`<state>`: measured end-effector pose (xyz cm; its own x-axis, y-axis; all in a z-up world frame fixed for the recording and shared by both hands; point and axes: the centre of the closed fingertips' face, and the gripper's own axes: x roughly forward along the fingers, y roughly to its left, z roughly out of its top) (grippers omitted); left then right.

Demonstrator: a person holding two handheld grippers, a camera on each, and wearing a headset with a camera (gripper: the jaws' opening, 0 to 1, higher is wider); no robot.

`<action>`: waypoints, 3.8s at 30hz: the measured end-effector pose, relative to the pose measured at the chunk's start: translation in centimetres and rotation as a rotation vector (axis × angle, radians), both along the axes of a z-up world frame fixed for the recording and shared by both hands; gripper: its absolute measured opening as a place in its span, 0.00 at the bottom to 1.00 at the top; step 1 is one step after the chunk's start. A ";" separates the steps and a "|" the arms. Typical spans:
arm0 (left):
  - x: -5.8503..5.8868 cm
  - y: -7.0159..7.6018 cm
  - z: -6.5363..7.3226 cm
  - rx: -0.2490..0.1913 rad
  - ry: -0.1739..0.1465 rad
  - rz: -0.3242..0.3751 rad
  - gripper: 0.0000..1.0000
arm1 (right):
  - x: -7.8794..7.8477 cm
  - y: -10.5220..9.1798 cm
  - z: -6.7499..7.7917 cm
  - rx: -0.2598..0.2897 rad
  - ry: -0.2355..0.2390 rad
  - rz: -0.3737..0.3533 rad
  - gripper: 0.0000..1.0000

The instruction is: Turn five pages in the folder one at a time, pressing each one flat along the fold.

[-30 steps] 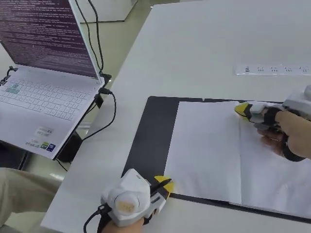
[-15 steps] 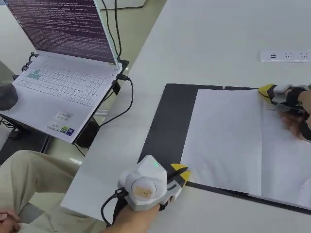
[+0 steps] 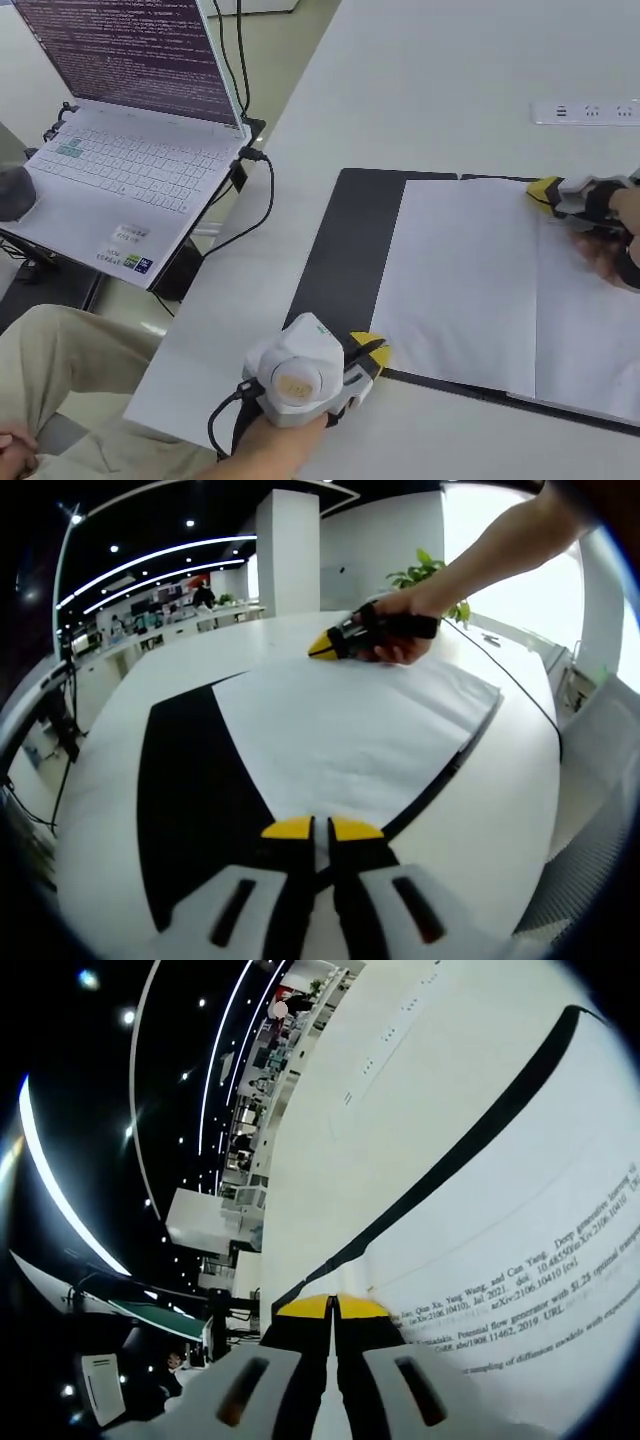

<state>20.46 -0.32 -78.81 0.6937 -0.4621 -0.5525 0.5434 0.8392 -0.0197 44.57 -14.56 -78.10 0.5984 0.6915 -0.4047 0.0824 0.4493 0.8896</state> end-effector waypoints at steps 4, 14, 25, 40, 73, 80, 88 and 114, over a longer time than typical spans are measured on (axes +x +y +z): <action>0.0 0.0 0.0 -0.003 -0.001 0.002 0.03 | -0.4 0.0 0.0 0.003 0.000 0.015 0.00; 0.0 0.2 0.0 -0.009 -0.001 0.012 0.03 | -1.6 0.1 0.0 0.012 -0.003 0.036 0.00; -0.1 0.2 0.0 -0.011 -0.003 0.014 0.03 | -3.1 0.1 0.1 0.017 -0.002 0.059 0.00; -0.1 0.2 0.2 -0.013 -0.004 0.019 0.03 | -5.0 -0.1 0.1 0.040 0.005 0.069 0.00; -0.2 0.3 0.1 -0.005 -0.010 0.013 0.03 | -10.0 -0.2 0.3 0.102 0.031 0.114 0.00; -0.3 0.2 0.2 -0.006 -0.009 0.014 0.03 | -11.0 -0.5 0.1 0.107 0.041 0.126 0.00; -0.2 0.2 0.1 -0.009 -0.011 0.013 0.03 | -12.4 -0.4 0.4 0.120 0.047 0.142 0.00; -0.4 0.2 0.2 -0.008 -0.020 0.013 0.03 | -17.8 0.5 0.2 0.133 0.094 0.240 0.00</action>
<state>20.09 -0.14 -78.59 0.7109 -0.4569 -0.5346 0.5325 0.8463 -0.0152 26.79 -14.09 -77.92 0.3753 0.8595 -0.3470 0.0725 0.3461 0.9354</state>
